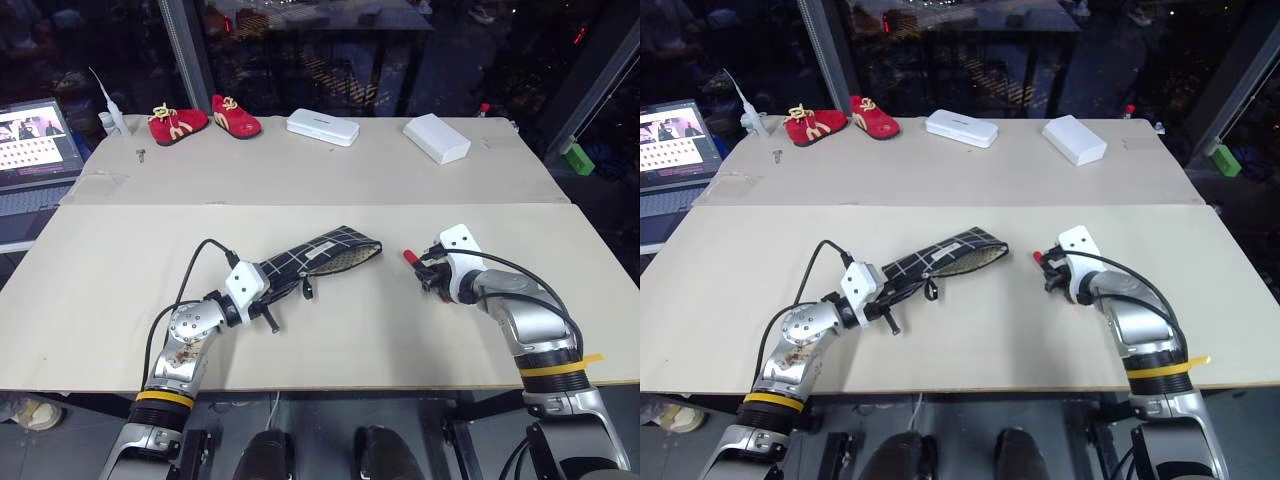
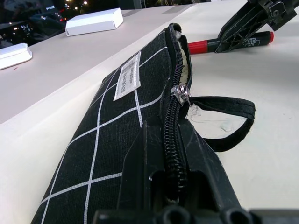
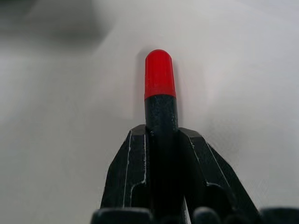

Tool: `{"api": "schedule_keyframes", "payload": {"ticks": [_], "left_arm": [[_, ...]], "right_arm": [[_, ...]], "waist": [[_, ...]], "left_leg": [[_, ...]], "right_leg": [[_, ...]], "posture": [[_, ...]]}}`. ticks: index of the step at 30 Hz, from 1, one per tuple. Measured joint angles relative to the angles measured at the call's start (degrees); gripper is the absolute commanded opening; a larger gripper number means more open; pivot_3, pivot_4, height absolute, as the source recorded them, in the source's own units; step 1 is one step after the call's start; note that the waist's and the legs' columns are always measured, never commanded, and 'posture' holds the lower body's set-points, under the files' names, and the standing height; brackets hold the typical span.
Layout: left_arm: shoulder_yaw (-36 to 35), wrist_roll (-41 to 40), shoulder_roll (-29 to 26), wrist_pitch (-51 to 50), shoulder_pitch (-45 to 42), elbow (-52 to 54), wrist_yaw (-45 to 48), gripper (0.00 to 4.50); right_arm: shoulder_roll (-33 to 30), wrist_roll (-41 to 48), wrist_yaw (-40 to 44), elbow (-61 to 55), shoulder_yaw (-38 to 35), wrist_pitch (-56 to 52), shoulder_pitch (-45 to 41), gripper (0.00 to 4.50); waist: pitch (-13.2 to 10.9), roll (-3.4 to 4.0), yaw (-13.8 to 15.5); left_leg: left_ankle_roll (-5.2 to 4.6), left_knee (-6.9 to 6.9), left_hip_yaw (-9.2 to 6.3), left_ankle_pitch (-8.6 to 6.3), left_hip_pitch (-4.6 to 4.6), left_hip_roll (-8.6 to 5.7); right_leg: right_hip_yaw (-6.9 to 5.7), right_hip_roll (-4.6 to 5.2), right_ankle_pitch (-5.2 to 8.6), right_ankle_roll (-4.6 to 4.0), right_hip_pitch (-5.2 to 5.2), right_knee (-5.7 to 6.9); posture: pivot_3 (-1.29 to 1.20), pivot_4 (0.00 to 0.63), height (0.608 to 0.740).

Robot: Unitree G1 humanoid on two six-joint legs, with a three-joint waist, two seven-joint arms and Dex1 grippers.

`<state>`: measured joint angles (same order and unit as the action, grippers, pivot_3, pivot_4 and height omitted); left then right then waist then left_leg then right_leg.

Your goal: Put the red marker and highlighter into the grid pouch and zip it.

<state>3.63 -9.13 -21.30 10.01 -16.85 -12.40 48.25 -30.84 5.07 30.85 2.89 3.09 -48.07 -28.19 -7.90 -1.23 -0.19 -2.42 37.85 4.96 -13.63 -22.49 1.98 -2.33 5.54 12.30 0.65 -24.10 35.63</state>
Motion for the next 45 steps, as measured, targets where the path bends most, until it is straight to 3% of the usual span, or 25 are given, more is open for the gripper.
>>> {"api": "schedule_keyframes", "payload": {"ticks": [4,8,12,16,27,45], "left_arm": [[-0.14,0.00,-0.11,0.00,0.04,0.01,0.00,0.00],[-0.15,0.00,-0.19,0.01,0.04,0.00,0.03,0.00],[-0.03,0.00,-0.22,0.05,-0.24,-0.20,0.26,0.00],[-0.05,0.00,-0.23,0.08,-0.68,-1.06,0.60,0.00],[-0.05,-0.03,-0.16,0.10,-1.33,-1.43,1.39,0.00],[1.92,-1.44,0.91,-0.58,-1.31,1.83,3.70,0.00]], "right_arm": [[-0.69,-1.75,0.44,0.71,1.84,5.42,-0.09,0.50],[-3.76,-3.68,2.40,0.28,2.83,19.08,-2.50,0.50],[-8.77,-2.10,10.65,-7.25,2.10,31.71,-2.36,0.50],[-13.52,-5.08,18.53,-12.35,7.73,41.68,1.81,0.50],[-9.99,-17.39,15.30,-4.20,13.02,50.72,-2.27,0.50],[-2.95,-26.59,14.00,8.33,19.90,62.71,-9.95,0.50]], "waist": [[-0.01,0.01,-0.09],[-0.03,0.02,-0.58],[-0.03,0.02,-0.42],[-0.03,0.02,-0.16],[-0.03,0.02,-0.36],[-0.03,0.02,-0.54]], "left_leg": [[0.00,0.00,0.02,0.00,-0.09,-0.01],[0.00,0.00,0.02,0.00,-0.25,-0.03],[-0.01,-0.02,-0.08,0.00,-0.32,0.02],[0.00,0.00,-0.09,0.00,-0.31,0.03],[0.00,0.01,-0.02,0.00,-0.34,0.01],[0.00,0.02,0.00,0.00,-0.34,-0.01]], "right_leg": [[0.02,0.00,0.00,0.00,-0.12,0.01],[0.03,-0.03,0.01,0.02,-0.26,-0.01],[-0.04,-0.17,0.01,0.03,-0.21,-0.18],[-0.04,-0.14,-0.01,0.05,-0.11,-0.30],[0.02,-0.20,-0.05,0.07,-0.16,-0.38],[0.03,-0.18,-0.06,0.07,-0.16,-0.36]], "posture": [[0.00,0.150,0.740],[0.00,0.150,0.740],[0.00,0.150,0.740],[0.00,0.150,0.740],[0.00,0.150,0.740],[0.00,0.150,0.740]]}}
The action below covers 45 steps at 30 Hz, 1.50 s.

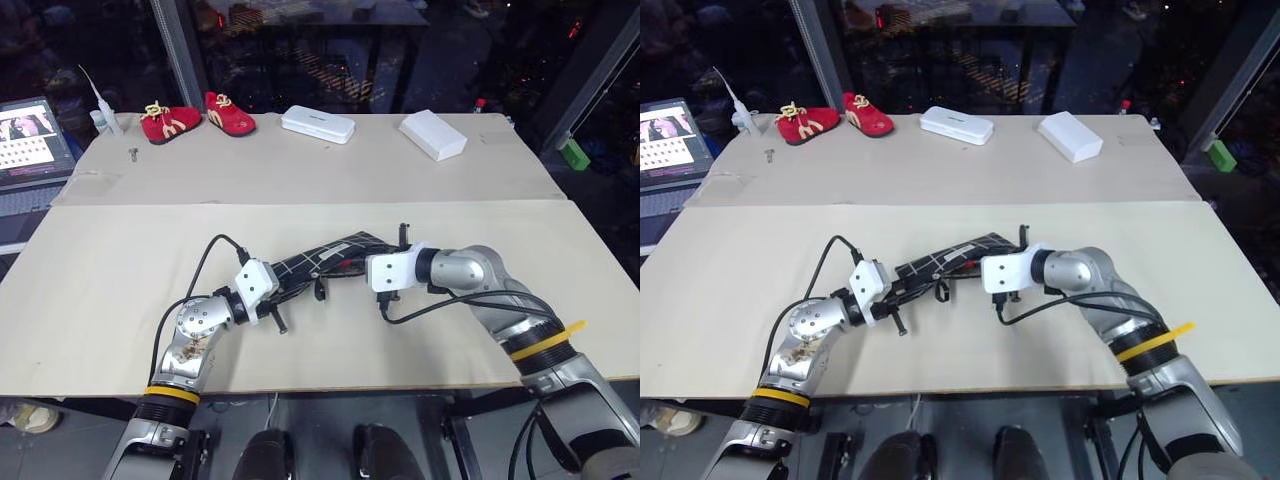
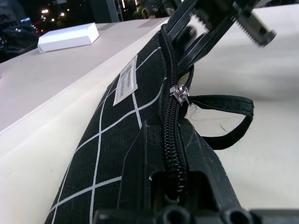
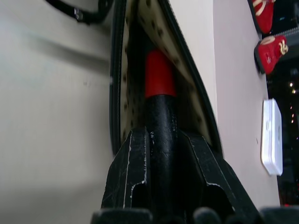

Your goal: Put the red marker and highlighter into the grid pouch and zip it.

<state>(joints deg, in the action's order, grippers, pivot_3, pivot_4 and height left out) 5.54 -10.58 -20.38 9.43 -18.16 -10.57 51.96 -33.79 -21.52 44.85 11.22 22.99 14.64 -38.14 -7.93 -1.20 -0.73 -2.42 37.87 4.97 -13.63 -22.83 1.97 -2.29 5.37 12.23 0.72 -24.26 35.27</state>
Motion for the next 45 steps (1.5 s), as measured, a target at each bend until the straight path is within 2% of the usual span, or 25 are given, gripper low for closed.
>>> {"api": "schedule_keyframes", "payload": {"ticks": [8,9,13,16,19,23,27,32,34,38,40,45], "left_arm": [[-0.09,-0.78,-0.39,-0.17,-0.09,0.80,0.57,0.00],[-0.10,-0.78,-0.51,-0.20,-0.08,0.80,0.58,0.00],[-0.08,-0.90,-0.50,-0.40,-0.16,0.83,0.51,0.00],[-0.08,-0.90,-0.51,-0.49,-0.16,0.82,0.41,0.00],[0.08,-0.89,-0.44,-0.52,-0.13,0.81,0.38,0.00],[0.10,-0.88,-0.49,-0.52,-0.07,0.77,0.31,0.00],[0.13,-0.86,-0.72,-0.51,0.14,0.64,0.41,0.00],[0.18,-0.85,-0.74,-0.48,0.09,0.60,0.44,0.00],[0.15,-0.85,-0.79,-0.47,0.10,0.60,0.45,0.00],[0.15,-0.85,-0.82,-0.47,0.10,0.59,0.47,0.00],[0.18,-0.85,-0.78,-0.47,0.05,0.59,0.53,0.00],[0.20,-0.85,-0.71,-0.48,-0.23,0.59,0.62,0.00]], "right_arm": [[6.43,0.43,-0.02,5.62,1.54,6.87,-2.28,0.50],[6.64,0.44,0.00,6.16,1.53,7.12,-2.51,1.50],[7.76,2.62,0.73,7.40,0.93,6.81,-3.74,2.83],[7.25,2.51,-1.71,9.26,-0.30,6.85,-4.43,3.80],[3.19,5.07,-1.45,10.76,-3.95,6.85,-4.89,3.80],[-2.26,14.14,5.51,7.93,-9.45,2.17,-1.24,3.80],[-7.24,26.85,14.56,0.09,-15.01,-15.44,6.37,3.80],[-11.83,41.50,18.86,-11.11,-22.16,-38.95,13.62,3.80],[-11.27,45.43,18.54,-15.09,-22.65,-45.02,16.35,3.80],[-4.90,47.53,12.77,-21.45,-19.01,-54.41,19.68,3.80],[-1.65,47.21,9.36,-22.93,-15.50,-56.81,19.75,3.80],[4.75,49.35,3.21,-25.58,-14.76,-63.43,16.90,3.80]], "waist": [[0.00,0.00,0.10],[0.00,0.01,0.15],[0.00,0.01,0.07],[0.00,0.02,0.08],[-0.01,0.02,0.46],[0.00,0.02,0.62],[0.00,0.02,0.86],[0.00,0.03,0.90],[0.00,0.03,0.83],[0.00,0.03,0.74],[0.00,0.03,0.85],[0.00,0.03,1.23]], "left_leg": [[0.01,0.00,-0.01,0.00,0.00,0.01],[0.01,0.00,-0.01,0.01,-0.01,0.01],[0.01,0.00,-0.01,0.01,0.00,0.02],[0.01,0.00,-0.01,0.01,0.00,0.02],[0.01,0.00,-0.01,0.01,-0.01,0.01],[-0.01,0.00,-0.02,-0.01,-0.01,0.04],[-0.01,-0.01,-0.04,-0.01,0.01,0.10],[-0.02,0.00,-0.06,-0.01,0.08,0.15],[-0.02,-0.01,-0.05,-0.02,0.09,0.18],[-0.02,0.00,-0.06,-0.01,0.09,0.18],[-0.02,0.00,-0.06,-0.01,0.06,0.12],[-0.02,0.01,-0.08,-0.01,-0.02,0.06]], "right_leg": [[-0.01,0.02,-0.01,-0.01,0.00,0.03],[-0.01,0.04,-0.01,-0.01,0.00,0.03],[-0.01,0.03,-0.01,-0.01,0.01,0.05],[-0.01,0.04,-0.01,-0.01,-0.01,0.07],[-0.02,0.08,-0.01,-0.01,0.01,0.01],[-0.03,0.06,-0.01,0.00,0.06,-0.05],[-0.02,0.08,-0.02,-0.02,0.06,0.01],[0.00,0.05,-0.06,-0.06,0.10,0.00],[0.01,0.02,-0.07,-0.07,0.10,-0.02],[0.04,0.00,-0.07,-0.07,0.06,0.04],[0.03,0.02,-0.06,-0.07,0.04,0.03],[-0.01,0.04,-0.08,-0.04,0.01,-0.02]], "posture": [[0.00,0.150,0.740],[0.00,0.150,0.740],[0.00,0.150,0.740],[0.00,0.150,0.740],[0.00,0.150,0.740],[0.00,0.150,0.740],[0.00,0.150,0.740],[0.00,0.150,0.740],[0.00,0.150,0.740],[0.00,0.150,0.740],[0.00,0.150,0.740],[0.00,0.150,0.740]]}}
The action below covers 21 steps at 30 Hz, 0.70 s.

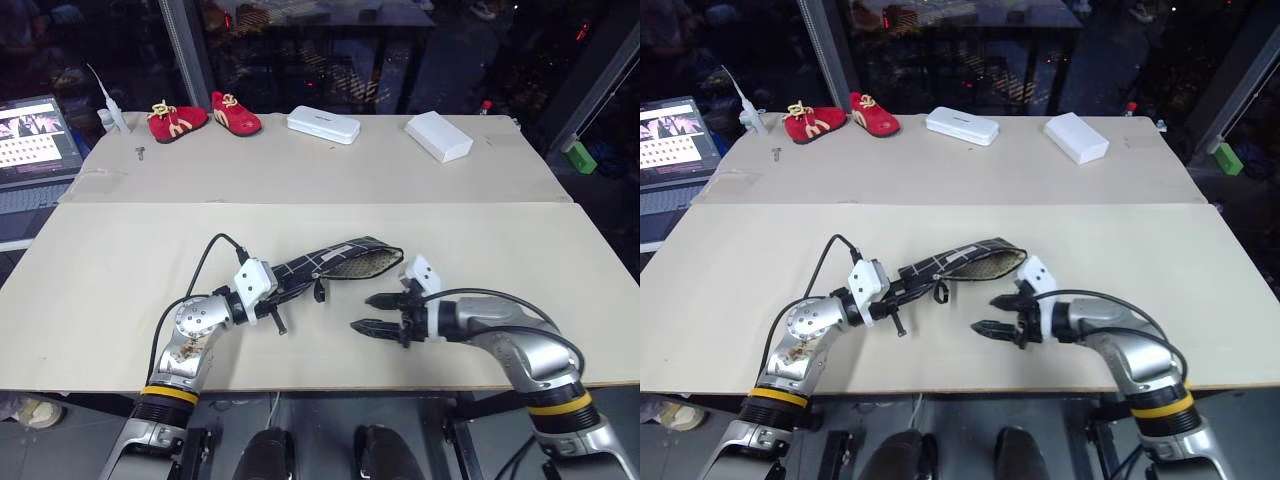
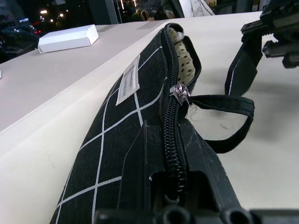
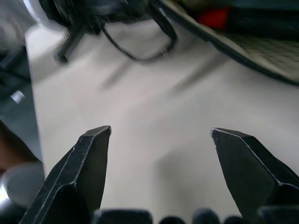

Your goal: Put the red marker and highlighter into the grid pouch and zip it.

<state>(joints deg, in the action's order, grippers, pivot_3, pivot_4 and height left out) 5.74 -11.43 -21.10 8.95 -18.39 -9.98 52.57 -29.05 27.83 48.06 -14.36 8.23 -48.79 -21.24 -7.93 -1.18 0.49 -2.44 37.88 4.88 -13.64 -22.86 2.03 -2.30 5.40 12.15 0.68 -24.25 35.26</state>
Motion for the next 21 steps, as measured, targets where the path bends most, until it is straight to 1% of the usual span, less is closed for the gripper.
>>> {"api": "schedule_keyframes", "payload": {"ticks": [2,4,6,7,12,18,20,21], "left_arm": [[-0.04,0.00,-0.03,0.00,-0.09,-0.04,0.07,0.00],[0.00,0.00,0.08,0.01,-0.39,-0.75,0.23,0.00],[0.14,0.01,0.59,0.01,-1.24,-1.76,0.26,0.00],[0.21,0.01,1.03,0.01,-1.64,-1.90,0.22,0.00],[0.07,0.01,1.12,0.55,-1.89,-2.33,0.29,0.00],[0.18,0.01,1.31,0.64,-1.89,-2.70,0.44,0.00],[0.19,0.01,1.31,0.66,-1.89,-2.88,0.51,0.00],[0.19,0.01,1.31,0.66,-1.89,-2.90,0.51,0.00]], "right_arm": [[1.62,-0.14,-2.43,0.10,0.13,-1.59,-1.72,3.80],[4.96,-0.34,-5.39,1.14,0.73,-3.45,-4.40,3.80],[9.71,-0.64,-8.59,2.95,1.51,-5.01,-8.52,3.80],[10.66,-0.56,-9.30,3.00,2.15,-5.52,-9.99,3.80],[10.94,-0.57,-9.81,3.65,2.95,-7.95,-11.99,3.80],[10.46,-0.57,-9.52,3.69,4.24,-8.81,-12.18,3.80],[10.19,-0.59,-9.43,3.71,4.32,-8.82,-12.18,3.30],[10.12,-0.69,-9.45,3.74,4.43,-8.81,-12.18,3.13]], "waist": [[0.00,0.00,0.07],[0.00,0.01,-0.08],[0.00,0.01,-0.38],[0.00,0.01,-0.37],[0.01,0.01,0.01],[0.01,0.01,-0.02],[0.01,0.01,-0.07],[0.01,0.01,-0.09]], "left_leg": [[0.00,0.00,0.00,0.00,0.01,-0.01],[0.00,0.00,0.01,0.00,0.03,-0.05],[0.01,0.00,-0.01,0.01,0.01,-0.04],[0.01,0.00,-0.03,0.01,0.02,-0.03],[0.01,0.00,-0.09,0.01,-0.18,-0.07],[0.01,0.00,-0.09,0.01,-0.14,-0.08],[0.01,0.00,-0.10,0.01,-0.14,-0.08],[0.01,0.00,-0.10,0.01,-0.14,-0.08]], "right_leg": [[-0.01,-0.01,0.00,0.00,0.01,0.00],[0.00,-0.04,0.00,0.00,0.00,0.04],[0.00,-0.08,-0.01,-0.01,-0.04,0.09],[-0.02,-0.08,0.00,-0.01,-0.03,0.11],[-0.03,-0.04,-0.03,0.07,-0.03,-0.05],[-0.03,-0.05,-0.05,0.10,-0.02,-0.04],[-0.03,-0.07,-0.05,0.10,-0.02,-0.04],[-0.03,-0.07,-0.05,0.10,-0.02,-0.04]], "posture": [[0.00,0.150,0.740],[0.00,0.150,0.740],[0.00,0.150,0.740],[0.00,0.150,0.740],[0.00,0.150,0.740],[0.00,0.150,0.740],[0.00,0.150,0.740],[0.00,0.150,0.740]]}}
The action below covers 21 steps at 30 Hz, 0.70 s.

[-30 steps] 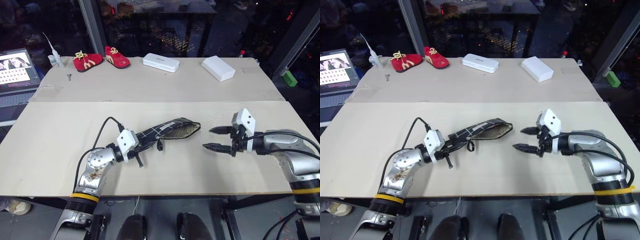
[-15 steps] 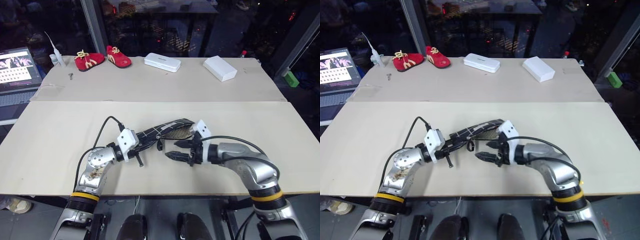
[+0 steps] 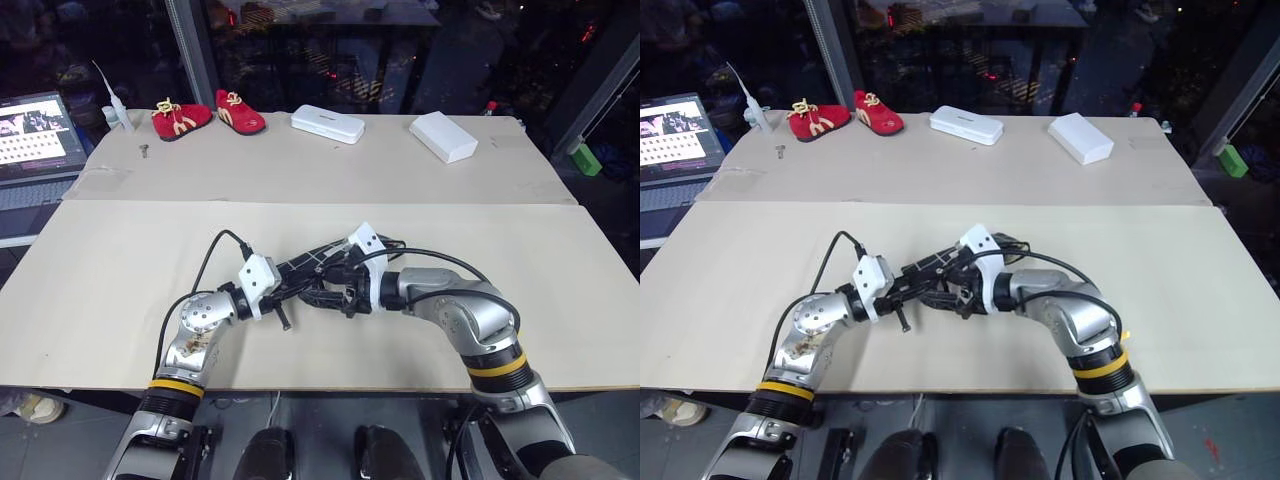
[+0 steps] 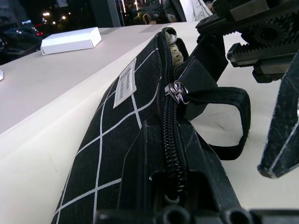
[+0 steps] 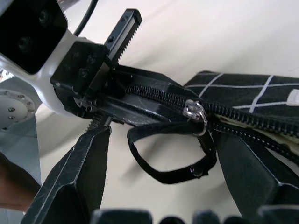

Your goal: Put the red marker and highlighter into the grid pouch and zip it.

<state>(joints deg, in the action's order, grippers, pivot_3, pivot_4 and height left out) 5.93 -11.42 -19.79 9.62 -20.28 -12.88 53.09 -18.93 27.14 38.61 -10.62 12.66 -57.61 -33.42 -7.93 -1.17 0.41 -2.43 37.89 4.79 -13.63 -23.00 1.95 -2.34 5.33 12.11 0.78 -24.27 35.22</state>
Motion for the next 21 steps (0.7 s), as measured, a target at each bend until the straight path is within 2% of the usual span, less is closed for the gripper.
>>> {"api": "schedule_keyframes", "payload": {"ticks": [9,13,21], "left_arm": [[0.00,0.04,0.00,0.00,0.00,-0.01,-0.02,0.00],[0.01,0.04,-0.01,0.00,0.00,-0.01,-0.01,0.00],[0.08,0.06,-0.01,0.01,-0.01,0.01,0.12,0.00]], "right_arm": [[-0.48,-1.72,0.08,1.44,0.55,0.77,0.01,0.08],[-1.66,-1.69,0.75,1.39,0.54,0.80,0.01,0.02],[-9.04,-1.08,2.39,-2.97,-2.31,0.62,0.38,0.02]], "waist": [[0.00,0.00,-0.11],[0.00,0.00,-0.11],[0.00,0.00,0.00]], "left_leg": [[0.00,0.00,0.00,0.00,-0.01,0.00],[0.00,0.00,0.00,0.00,-0.01,0.00],[0.00,0.00,-0.01,0.00,-0.02,0.01]], "right_leg": [[0.00,0.00,0.00,0.00,0.00,0.00],[0.00,0.01,0.00,0.00,0.00,-0.01],[0.00,0.02,0.00,0.00,-0.01,-0.02]], "posture": [[0.00,0.150,0.740],[0.00,0.150,0.740],[0.00,0.150,0.740]]}}
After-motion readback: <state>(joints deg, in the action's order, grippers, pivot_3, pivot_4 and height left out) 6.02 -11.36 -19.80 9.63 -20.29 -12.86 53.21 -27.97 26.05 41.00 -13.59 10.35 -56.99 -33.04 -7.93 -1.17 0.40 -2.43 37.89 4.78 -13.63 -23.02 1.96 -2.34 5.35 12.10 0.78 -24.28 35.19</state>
